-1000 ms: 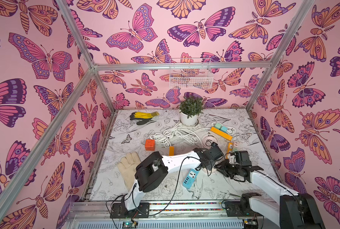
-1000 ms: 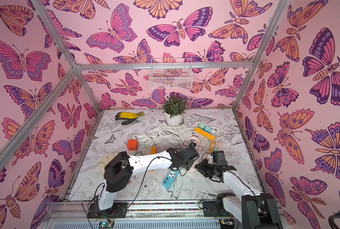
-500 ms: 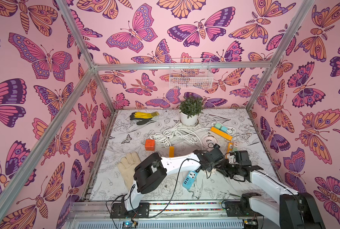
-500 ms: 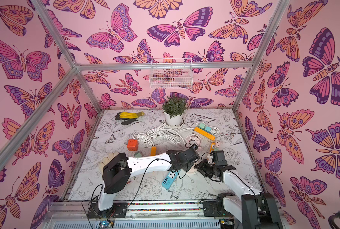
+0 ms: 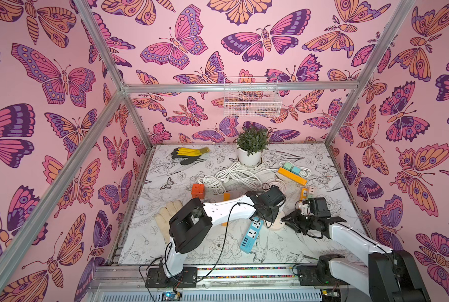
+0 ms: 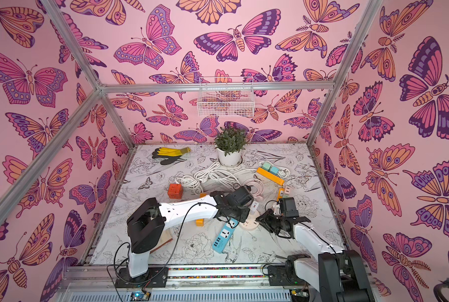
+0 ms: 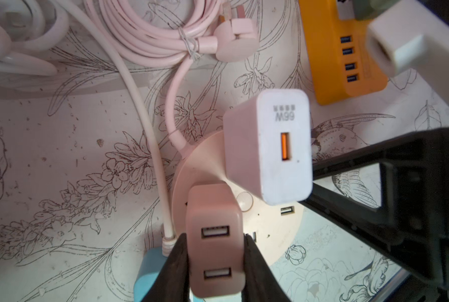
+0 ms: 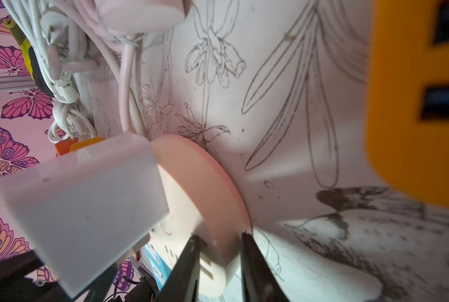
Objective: Pull the plug off the socket
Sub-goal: Move the socket to the center of the board.
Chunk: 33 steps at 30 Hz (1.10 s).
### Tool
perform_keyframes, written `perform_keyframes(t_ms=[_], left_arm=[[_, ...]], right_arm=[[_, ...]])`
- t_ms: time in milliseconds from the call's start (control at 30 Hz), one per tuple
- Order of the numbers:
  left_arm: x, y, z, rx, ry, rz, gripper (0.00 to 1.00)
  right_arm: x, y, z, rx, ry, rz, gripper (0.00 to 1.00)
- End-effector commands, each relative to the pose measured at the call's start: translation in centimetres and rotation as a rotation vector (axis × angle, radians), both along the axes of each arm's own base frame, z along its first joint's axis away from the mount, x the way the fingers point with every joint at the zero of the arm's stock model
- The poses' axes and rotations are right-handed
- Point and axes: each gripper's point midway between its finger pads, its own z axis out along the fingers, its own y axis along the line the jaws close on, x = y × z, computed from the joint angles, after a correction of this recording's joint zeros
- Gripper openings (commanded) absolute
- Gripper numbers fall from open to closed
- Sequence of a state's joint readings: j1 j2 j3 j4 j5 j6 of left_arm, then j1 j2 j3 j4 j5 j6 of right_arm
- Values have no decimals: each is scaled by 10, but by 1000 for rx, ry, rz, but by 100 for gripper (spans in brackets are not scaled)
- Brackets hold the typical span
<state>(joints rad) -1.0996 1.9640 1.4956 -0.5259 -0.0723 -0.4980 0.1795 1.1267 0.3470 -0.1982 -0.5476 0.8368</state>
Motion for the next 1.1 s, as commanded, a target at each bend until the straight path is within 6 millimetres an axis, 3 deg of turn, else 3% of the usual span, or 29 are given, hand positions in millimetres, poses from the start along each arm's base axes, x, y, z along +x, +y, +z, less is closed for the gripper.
perform_keyframes(t_ms=[0,200,333,500,633,733,833,933,1067], left_arm=[[-43,-24,58,-96,-5,-146,15],[-46,-33,49,-216,156,-126,15],[-33,-23,42,-206,163,-95,15],[-24,-11,29,-158,132,-76,15],[-22,-9,23,-134,113,-76,15],[-20,-9,19,-125,105,-80,15],[-20,-17,19,-141,116,-87,15],[-19,-24,20,-153,116,-87,15],[-19,-29,21,-167,124,-86,15]], right_arm=[[-21,-31,-34,-184,120,-65,31],[-20,-26,-21,-157,76,-34,34],[-23,-28,9,-171,-10,7,37],[-42,-40,44,-229,-85,26,37],[-50,-39,46,-198,-102,-6,37],[-51,-20,51,-76,-112,30,37],[-41,24,68,239,-179,68,35],[-40,37,66,244,-187,90,29],[-33,41,47,204,-158,69,11]])
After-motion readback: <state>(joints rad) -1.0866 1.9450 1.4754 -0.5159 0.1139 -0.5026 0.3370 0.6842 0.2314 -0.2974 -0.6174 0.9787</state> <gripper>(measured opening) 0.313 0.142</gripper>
